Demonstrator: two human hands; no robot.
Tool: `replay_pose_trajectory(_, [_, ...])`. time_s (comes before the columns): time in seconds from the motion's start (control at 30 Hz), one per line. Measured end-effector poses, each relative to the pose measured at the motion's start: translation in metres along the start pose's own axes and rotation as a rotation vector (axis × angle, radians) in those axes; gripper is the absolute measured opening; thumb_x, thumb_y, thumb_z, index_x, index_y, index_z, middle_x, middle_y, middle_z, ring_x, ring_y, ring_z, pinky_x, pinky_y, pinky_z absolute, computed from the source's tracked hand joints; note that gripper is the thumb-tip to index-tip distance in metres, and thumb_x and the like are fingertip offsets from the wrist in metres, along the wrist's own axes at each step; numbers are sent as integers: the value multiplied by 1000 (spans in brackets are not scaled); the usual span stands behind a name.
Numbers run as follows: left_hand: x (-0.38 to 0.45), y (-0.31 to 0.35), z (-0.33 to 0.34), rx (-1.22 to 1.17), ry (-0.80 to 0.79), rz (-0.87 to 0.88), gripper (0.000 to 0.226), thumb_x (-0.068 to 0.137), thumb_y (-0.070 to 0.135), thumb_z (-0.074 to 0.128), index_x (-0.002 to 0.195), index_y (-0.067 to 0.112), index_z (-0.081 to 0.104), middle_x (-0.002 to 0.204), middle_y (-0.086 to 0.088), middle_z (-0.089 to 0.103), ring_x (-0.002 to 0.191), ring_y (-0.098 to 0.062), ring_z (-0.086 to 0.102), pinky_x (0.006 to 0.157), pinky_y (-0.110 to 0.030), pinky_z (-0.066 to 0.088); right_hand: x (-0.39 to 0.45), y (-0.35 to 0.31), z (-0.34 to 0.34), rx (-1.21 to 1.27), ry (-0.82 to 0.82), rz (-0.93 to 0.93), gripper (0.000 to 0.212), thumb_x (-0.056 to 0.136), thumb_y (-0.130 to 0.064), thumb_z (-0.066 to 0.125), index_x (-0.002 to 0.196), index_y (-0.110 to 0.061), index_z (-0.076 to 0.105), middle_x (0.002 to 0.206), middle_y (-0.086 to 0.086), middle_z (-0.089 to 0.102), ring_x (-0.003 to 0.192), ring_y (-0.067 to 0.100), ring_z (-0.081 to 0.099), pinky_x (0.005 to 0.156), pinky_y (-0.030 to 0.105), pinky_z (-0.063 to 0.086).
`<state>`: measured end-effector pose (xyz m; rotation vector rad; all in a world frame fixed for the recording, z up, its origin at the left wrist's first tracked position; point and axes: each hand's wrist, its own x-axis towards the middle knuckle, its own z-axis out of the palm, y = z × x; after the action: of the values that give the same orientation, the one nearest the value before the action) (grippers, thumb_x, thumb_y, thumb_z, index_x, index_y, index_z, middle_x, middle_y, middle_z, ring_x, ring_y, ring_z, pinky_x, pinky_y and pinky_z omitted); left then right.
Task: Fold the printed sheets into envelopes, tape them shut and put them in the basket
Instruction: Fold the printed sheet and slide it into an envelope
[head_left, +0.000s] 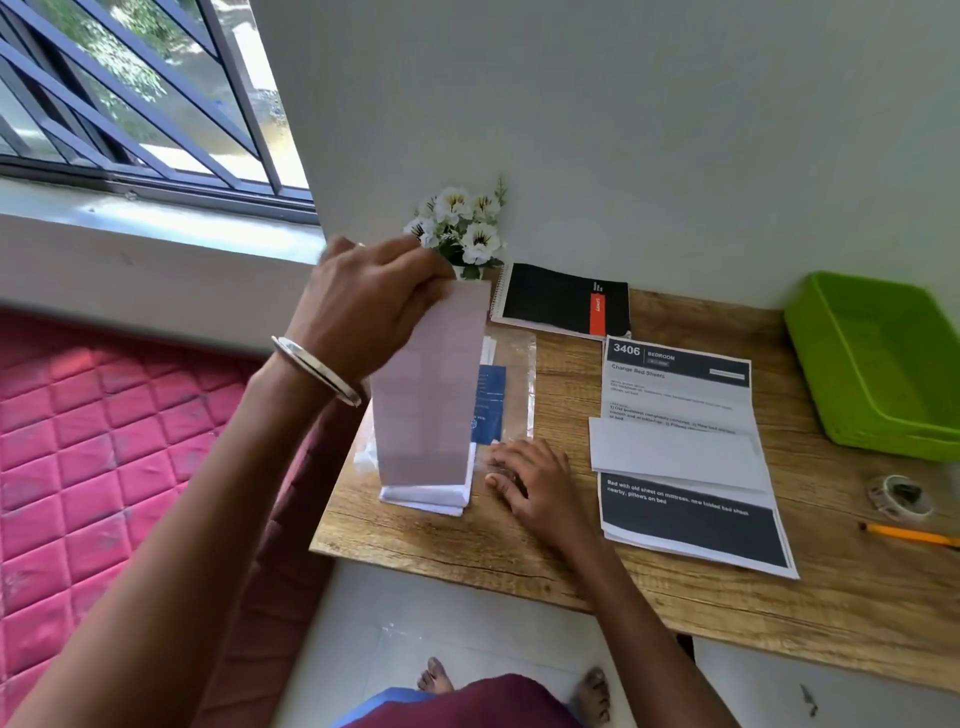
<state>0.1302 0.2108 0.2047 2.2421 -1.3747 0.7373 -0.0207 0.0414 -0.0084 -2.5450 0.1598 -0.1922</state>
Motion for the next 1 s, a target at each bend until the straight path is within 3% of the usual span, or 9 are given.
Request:
replay_pose_trajectory(0.13, [24, -4, -3, -149, 143, -77, 20, 94, 24, 49, 95, 13, 65, 87, -2, 66, 72, -23, 61, 69, -39, 49, 1, 2, -1, 26, -23, 1, 28, 93, -33, 54, 118, -21, 62, 125, -9, 58, 116, 11, 43, 95, 29, 24])
replay_pose_trajectory(0.2, [32, -2, 3, -235, 174, -125, 15, 90, 16, 54, 93, 9, 67, 85, -3, 66, 72, -19, 60, 70, -27, 47, 4, 4, -6, 79, -77, 44, 25, 92, -26, 56, 114, -16, 64, 118, -3, 61, 110, 15, 47, 94, 31, 33])
replay_pose_trajectory(0.27, [37, 3, 14, -349, 163, -235, 14, 86, 13, 55, 90, 7, 67, 81, 0, 66, 73, -14, 58, 69, -19, 43, 6, 4, -21, 272, -115, 126, 20, 90, -21, 57, 104, -10, 67, 95, 0, 62, 89, 17, 56, 77, 28, 43])
replay_pose_trajectory(0.33, [41, 6, 27, -511, 136, -379, 15, 83, 15, 54, 89, 9, 66, 77, 9, 63, 74, -8, 56, 70, -19, 42, 6, 5, -41, 451, -32, 143, 17, 89, -10, 59, 103, -9, 69, 88, -7, 64, 79, 10, 62, 70, 25, 49])
replay_pose_trajectory(0.47, [47, 11, 53, -855, 91, -445, 10, 85, 9, 52, 89, 9, 60, 79, 4, 58, 76, -4, 52, 73, -15, 41, 2, 14, -97, 885, 136, 200, 26, 90, 9, 50, 107, 0, 67, 102, 18, 70, 96, 21, 66, 87, 32, 53])
replay_pose_trajectory(0.57, [50, 25, 68, -1218, 87, -493, 15, 91, -1, 47, 90, 8, 59, 88, -7, 56, 82, -12, 54, 74, -21, 47, -10, 27, -138, 1061, 203, 213, 24, 88, -8, 59, 110, 0, 65, 106, 14, 70, 97, 27, 67, 84, 33, 54])
replay_pose_trajectory(0.63, [54, 41, 76, -1435, 75, -567, 20, 92, 3, 46, 84, 14, 60, 86, -4, 54, 75, -15, 53, 65, -25, 49, -18, 36, -158, 1090, 221, 195, 39, 82, -26, 68, 115, -5, 63, 111, 14, 69, 101, 31, 66, 87, 37, 54])
replay_pose_trajectory(0.77, [64, 81, 95, -1716, -42, -681, 28, 92, 7, 46, 76, 21, 65, 79, -3, 60, 67, -16, 55, 55, -25, 49, -20, 43, -188, 1039, 249, 159, 49, 73, -16, 73, 120, -16, 60, 117, 7, 67, 108, 25, 63, 88, 33, 54])
replay_pose_trajectory(1.0, [80, 140, 122, -1774, -289, -744, 13, 81, 11, 57, 79, 17, 67, 97, -14, 60, 79, -27, 59, 65, -35, 54, -7, 45, -222, 687, 371, 113, 68, 62, -32, 85, 124, -37, 57, 123, -11, 59, 111, 12, 59, 85, 27, 53])
